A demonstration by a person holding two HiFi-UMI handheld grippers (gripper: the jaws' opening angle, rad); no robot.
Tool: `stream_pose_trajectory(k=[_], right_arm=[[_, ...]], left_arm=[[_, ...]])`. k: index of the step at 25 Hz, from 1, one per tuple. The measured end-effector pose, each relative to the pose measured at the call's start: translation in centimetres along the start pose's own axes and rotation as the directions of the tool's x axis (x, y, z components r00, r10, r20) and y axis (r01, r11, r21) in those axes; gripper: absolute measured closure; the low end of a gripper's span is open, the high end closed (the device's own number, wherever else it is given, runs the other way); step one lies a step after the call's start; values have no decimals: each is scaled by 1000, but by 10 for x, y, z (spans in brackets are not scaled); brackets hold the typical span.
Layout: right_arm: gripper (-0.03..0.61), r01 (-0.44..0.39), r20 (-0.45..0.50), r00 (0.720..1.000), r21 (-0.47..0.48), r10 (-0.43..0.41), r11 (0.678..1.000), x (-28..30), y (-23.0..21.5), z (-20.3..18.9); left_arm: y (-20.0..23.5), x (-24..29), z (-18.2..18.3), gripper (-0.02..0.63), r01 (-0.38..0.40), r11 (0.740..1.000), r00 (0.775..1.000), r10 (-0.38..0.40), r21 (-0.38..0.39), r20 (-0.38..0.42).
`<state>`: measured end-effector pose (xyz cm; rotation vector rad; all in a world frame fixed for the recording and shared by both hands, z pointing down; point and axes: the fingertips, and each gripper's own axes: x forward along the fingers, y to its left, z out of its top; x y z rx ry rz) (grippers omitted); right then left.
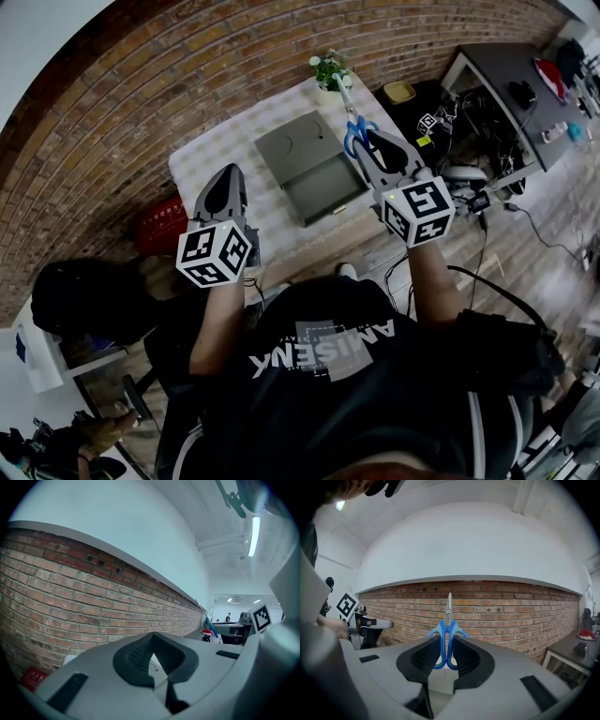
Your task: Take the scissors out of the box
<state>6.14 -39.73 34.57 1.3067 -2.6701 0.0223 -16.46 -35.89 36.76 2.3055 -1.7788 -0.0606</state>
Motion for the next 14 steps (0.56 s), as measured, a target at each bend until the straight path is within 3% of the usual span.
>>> stream_pose_trajectory(k=[14], right_arm=[[463, 1, 3, 1000, -1, -1, 1000, -2, -3, 1]], left_arm=[[-1, 0, 2, 601, -12, 1000, 1000, 12, 15, 14]])
